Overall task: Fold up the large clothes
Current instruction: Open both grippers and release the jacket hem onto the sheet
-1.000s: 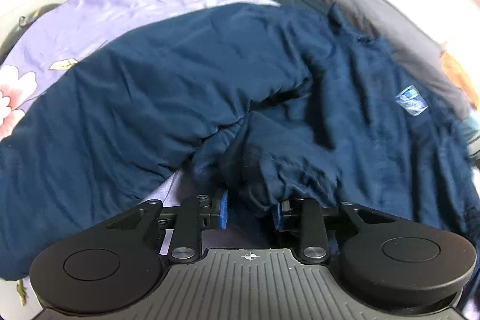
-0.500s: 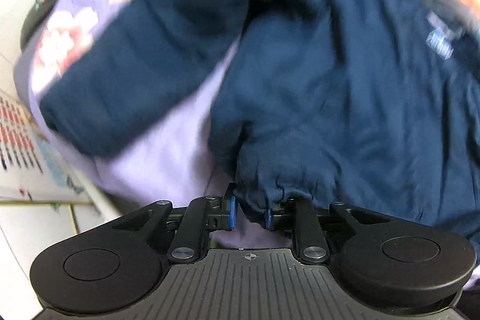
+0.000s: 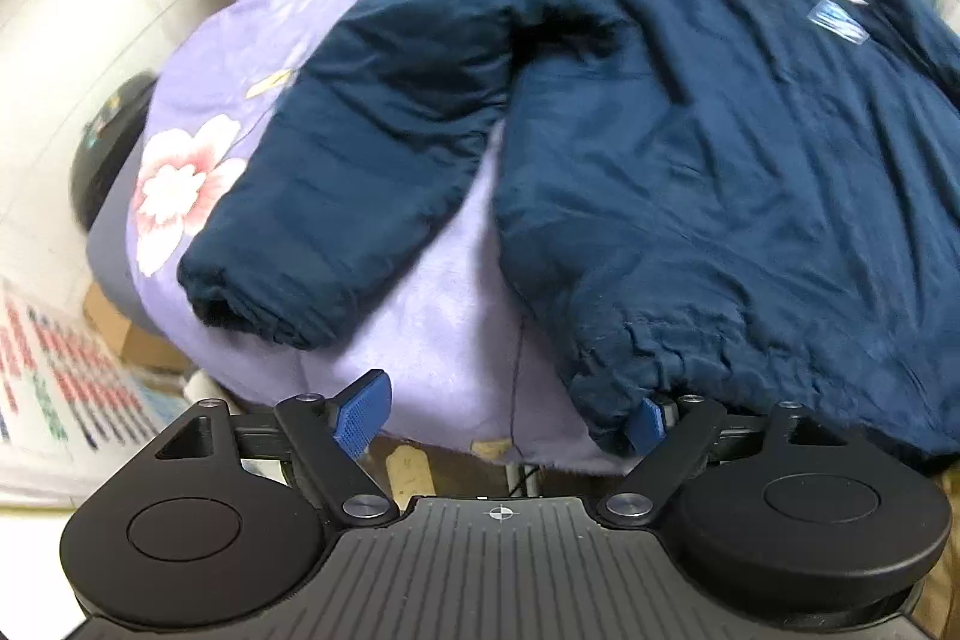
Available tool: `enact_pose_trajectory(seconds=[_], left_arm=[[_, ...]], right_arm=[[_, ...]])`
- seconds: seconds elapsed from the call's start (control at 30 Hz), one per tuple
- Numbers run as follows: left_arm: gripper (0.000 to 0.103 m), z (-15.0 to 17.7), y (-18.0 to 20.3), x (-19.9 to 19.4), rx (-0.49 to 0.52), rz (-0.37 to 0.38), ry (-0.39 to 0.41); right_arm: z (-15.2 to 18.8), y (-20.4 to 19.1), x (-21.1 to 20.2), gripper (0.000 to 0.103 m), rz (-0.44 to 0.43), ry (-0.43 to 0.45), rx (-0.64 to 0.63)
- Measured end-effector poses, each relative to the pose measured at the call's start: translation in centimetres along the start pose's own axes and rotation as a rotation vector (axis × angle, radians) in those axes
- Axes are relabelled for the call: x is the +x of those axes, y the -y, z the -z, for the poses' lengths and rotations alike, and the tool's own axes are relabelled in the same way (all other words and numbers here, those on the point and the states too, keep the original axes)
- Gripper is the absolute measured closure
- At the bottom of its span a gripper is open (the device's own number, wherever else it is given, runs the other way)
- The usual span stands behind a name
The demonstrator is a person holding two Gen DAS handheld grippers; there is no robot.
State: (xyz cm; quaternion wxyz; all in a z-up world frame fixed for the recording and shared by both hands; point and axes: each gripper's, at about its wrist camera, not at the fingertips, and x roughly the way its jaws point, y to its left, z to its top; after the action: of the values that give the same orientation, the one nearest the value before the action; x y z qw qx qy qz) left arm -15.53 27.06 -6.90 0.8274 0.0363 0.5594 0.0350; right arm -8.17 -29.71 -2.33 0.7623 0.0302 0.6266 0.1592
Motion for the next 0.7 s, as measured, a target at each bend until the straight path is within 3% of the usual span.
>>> enact_pose_trajectory(seconds=[0.07,0.13,0.2,0.33,0.4,0.47,0.5,0.6,0.7], left_arm=[[0.0,0.5,0.1,-0.8,0.064,0.01,-0.017],[0.0,0.8,0.1,-1.8,0.103,-0.042,-0.011],[0.0,0.3,-1.0,-2.7,0.052,-0.071,0.009],[0.0,-2.6,-3.3,-6.1,-0.16,-0.134,0.137],[0.0,-5.2,-2.4,-6.5,-0.138,-0.13,0.199],[0.0,-7.9,-0.6,-5.2,-0.082,-0.147,0.211],[0.0,-8.9,-0.1,-4.1,-0.101,-0.131,0.213],[0.0,-11.4,0.6,-0.1,-0.251,0.106,0.239],[0.0,-13.8,0.7,4.7,-0.429,0.172,0.256]], right_arm=[[-1.2,1.7,-1.1,0.013,-0.042,0.063,0.061],[-2.6,2.7,-1.1,0.013,-0.065,0.121,0.108],[-4.1,3.0,-0.4,0.013,-0.102,0.152,0.128],[-7.0,3.2,1.8,0.013,-0.222,0.201,0.179],[-8.4,3.0,3.4,0.013,-0.275,0.223,0.233],[-10.1,2.7,5.4,0.013,-0.303,0.23,0.305],[-10.7,2.5,6.2,0.013,-0.312,0.23,0.347],[-11.9,1.7,8.4,0.017,-0.336,0.224,0.431],[-12.0,0.7,9.3,0.018,-0.321,0.219,0.479]])
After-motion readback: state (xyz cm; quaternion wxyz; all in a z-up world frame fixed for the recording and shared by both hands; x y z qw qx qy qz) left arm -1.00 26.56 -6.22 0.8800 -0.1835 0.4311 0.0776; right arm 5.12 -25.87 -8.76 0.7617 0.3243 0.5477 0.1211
